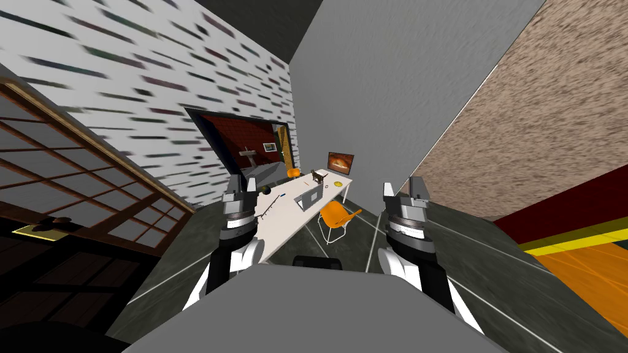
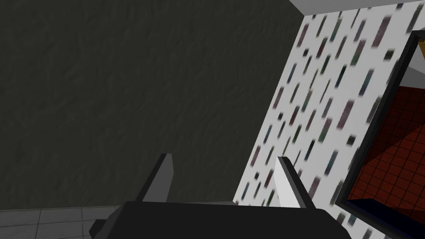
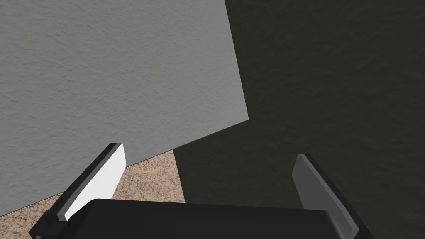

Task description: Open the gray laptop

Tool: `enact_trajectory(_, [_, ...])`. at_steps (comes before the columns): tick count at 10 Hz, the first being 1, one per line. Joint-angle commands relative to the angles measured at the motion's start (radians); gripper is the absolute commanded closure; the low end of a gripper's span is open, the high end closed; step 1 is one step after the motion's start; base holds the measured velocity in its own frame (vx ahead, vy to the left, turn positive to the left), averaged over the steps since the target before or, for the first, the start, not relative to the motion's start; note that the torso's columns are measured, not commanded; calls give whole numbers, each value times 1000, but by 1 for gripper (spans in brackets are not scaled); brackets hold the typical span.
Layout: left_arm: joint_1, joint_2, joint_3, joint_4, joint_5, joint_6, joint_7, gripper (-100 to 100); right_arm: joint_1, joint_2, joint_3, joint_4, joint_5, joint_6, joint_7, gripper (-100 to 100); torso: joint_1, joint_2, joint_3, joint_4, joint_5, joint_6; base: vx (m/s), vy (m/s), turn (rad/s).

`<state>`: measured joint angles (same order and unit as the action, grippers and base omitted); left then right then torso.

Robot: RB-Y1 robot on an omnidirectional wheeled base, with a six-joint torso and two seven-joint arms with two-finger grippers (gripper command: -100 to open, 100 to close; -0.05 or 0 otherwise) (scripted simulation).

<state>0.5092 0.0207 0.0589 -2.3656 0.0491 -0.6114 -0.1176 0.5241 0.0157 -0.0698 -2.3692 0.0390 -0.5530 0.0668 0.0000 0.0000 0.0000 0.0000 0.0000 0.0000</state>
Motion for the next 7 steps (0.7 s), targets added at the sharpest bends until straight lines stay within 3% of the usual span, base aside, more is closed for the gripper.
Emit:
enact_trajectory(1, [0, 0, 0, 0, 0, 0, 0, 0, 0, 0, 0, 0, 0, 0, 0, 0, 0, 41, -82, 41, 0, 0, 0, 0, 0])
enact_trajectory(7, [0, 0, 0, 0, 0, 0, 0, 0, 0, 0, 0, 0, 0, 0, 0, 0, 0, 470, -939, 470, 0, 0, 0, 0, 0])
